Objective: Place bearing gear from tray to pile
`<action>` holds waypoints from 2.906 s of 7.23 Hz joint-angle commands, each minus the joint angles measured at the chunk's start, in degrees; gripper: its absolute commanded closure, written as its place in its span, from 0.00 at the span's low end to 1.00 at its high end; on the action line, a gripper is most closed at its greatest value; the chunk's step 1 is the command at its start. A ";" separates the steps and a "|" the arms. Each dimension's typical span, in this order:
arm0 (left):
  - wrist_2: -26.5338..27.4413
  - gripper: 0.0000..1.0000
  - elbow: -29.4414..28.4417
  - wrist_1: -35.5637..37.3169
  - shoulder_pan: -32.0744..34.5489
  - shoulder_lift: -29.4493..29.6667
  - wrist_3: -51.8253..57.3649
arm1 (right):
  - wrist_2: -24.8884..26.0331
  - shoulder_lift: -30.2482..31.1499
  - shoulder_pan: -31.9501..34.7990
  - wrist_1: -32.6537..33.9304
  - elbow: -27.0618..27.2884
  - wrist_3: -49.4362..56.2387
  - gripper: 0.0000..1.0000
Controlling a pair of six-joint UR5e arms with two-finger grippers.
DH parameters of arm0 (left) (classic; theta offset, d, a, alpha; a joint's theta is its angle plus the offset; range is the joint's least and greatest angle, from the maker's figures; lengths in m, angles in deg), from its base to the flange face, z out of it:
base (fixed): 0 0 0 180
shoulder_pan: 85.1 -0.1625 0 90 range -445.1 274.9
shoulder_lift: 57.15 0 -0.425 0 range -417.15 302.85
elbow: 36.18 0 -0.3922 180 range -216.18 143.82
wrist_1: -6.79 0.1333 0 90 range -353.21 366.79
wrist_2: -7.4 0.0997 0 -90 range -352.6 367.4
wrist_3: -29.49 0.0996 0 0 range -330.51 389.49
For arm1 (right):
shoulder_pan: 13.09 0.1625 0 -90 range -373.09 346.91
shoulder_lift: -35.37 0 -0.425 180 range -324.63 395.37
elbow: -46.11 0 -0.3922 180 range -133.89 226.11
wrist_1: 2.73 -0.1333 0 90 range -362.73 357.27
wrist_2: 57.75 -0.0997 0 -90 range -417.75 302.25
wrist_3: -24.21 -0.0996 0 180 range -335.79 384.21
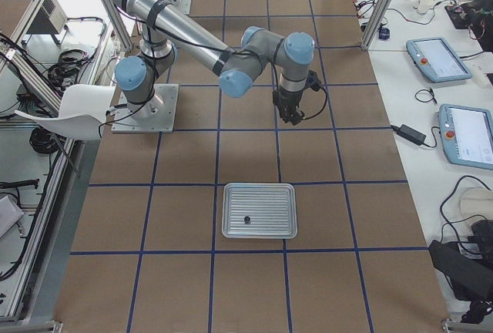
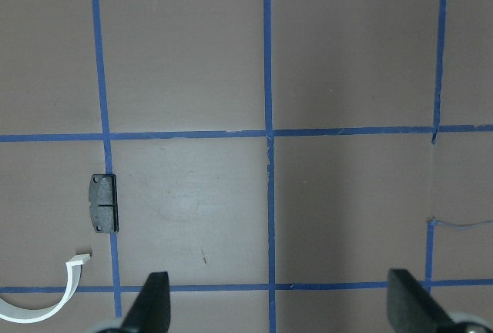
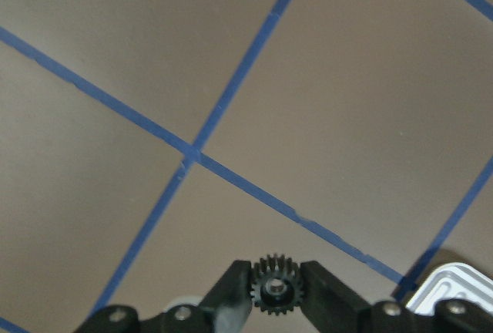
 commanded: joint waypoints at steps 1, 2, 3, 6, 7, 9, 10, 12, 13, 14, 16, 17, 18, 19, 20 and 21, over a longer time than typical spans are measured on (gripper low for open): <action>0.02 0.00 0.05 0.19 -0.03 -0.02 0.15 | -0.08 0.02 15.71 -0.53 0.31 -25.86 0.95; 0.10 0.00 0.05 0.28 -0.20 -0.02 0.23 | 0.00 -0.85 22.91 0.42 1.09 -36.68 0.95; 0.10 0.00 0.05 0.11 -0.20 -0.11 0.23 | -0.17 -1.21 28.38 0.43 1.88 -44.96 0.95; 0.02 0.00 0.05 0.02 -0.90 -0.11 0.23 | -2.35 -6.89 40.94 11.71 4.86 -64.23 0.95; -0.07 0.00 0.14 -0.07 -1.69 -0.11 1.02 | -2.37 -10.14 44.66 18.38 5.66 -69.95 0.95; -0.25 0.00 0.23 -0.07 -2.49 -0.29 1.29 | -1.59 -12.98 46.97 21.00 6.19 -72.65 0.92; -0.16 0.00 0.66 -0.16 -2.32 -0.46 1.29 | -1.58 -13.08 46.98 21.00 7.15 -72.21 0.79; -1.04 0.00 3.47 0.28 -1.62 0.06 1.03 | -1.76 -13.43 46.98 21.35 7.69 -71.60 0.00; -1.21 0.00 4.61 0.80 -1.52 0.33 1.46 | -1.41 -12.82 46.28 21.18 6.99 -67.94 0.00; -1.65 0.00 5.15 2.03 -1.44 0.94 0.77 | -0.88 -11.16 43.75 20.04 5.68 -65.55 0.00; -5.17 0.00 5.94 9.89 2.67 4.09 -4.03 | 0.44 -4.07 33.76 11.36 3.74 -56.79 0.00; -5.17 0.00 6.55 12.21 5.83 6.63 -8.42 | 0.27 -1.07 27.44 8.37 3.65 -54.39 0.00; -5.43 0.00 7.86 15.10 8.30 9.62 -13.25 | 0.35 0.18 22.07 7.47 3.65 -49.14 0.00; -5.69 0.00 9.18 22.53 11.19 12.60 -20.96 | 0.44 1.50 18.97 7.55 3.39 -47.61 0.00; -5.61 0.00 10.32 26.69 15.66 15.59 -25.12 | 2.53 2.99 17.20 7.55 3.64 -46.03 0.00; -5.61 0.00 11.47 31.78 18.49 19.19 -28.12 | 4.38 3.61 13.70 7.47 3.65 -40.10 0.00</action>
